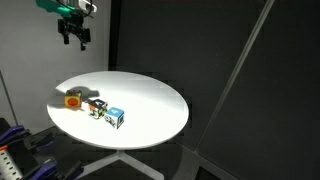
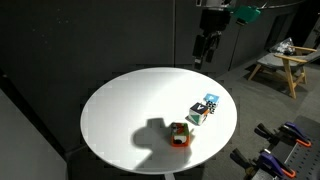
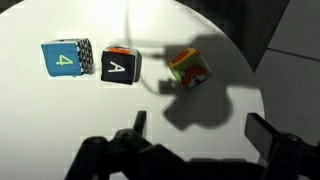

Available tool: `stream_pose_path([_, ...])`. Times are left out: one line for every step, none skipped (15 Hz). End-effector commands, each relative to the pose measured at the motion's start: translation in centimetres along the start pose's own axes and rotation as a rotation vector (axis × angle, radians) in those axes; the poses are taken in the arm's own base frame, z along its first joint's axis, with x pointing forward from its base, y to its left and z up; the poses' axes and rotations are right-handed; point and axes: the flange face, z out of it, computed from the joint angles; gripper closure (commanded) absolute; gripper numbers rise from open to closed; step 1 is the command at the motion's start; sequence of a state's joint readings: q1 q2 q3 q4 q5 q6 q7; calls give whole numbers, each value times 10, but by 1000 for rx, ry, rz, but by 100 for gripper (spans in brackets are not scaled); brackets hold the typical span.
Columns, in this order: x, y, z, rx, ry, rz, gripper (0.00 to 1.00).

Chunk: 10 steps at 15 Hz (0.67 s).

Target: Pick up the block with the letter A on it and put it on the table to the right of the block with the number four on it

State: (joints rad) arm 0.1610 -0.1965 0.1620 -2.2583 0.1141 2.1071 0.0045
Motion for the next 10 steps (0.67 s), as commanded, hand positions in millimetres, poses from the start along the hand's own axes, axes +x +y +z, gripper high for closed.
stream_pose_path([10, 20, 19, 1, 18, 94, 0])
stream_pose_path([13, 26, 26, -2, 19, 121, 0])
stream_pose_path([16, 31, 32, -1, 20, 151, 0])
stream_pose_path([19, 37, 40, -3, 19, 180, 0])
stream_pose_path([22, 42, 47, -6, 22, 213, 0])
stream_pose_path([25, 46, 54, -7, 20, 247, 0])
stream_pose_path([27, 51, 61, -11, 18, 278, 0])
stream_pose_path([29, 55, 69, -18, 14, 304, 0])
stream_pose_path([31, 59, 76, -24, 8, 324, 0])
stream_pose_path([32, 63, 84, -35, 4, 338, 0])
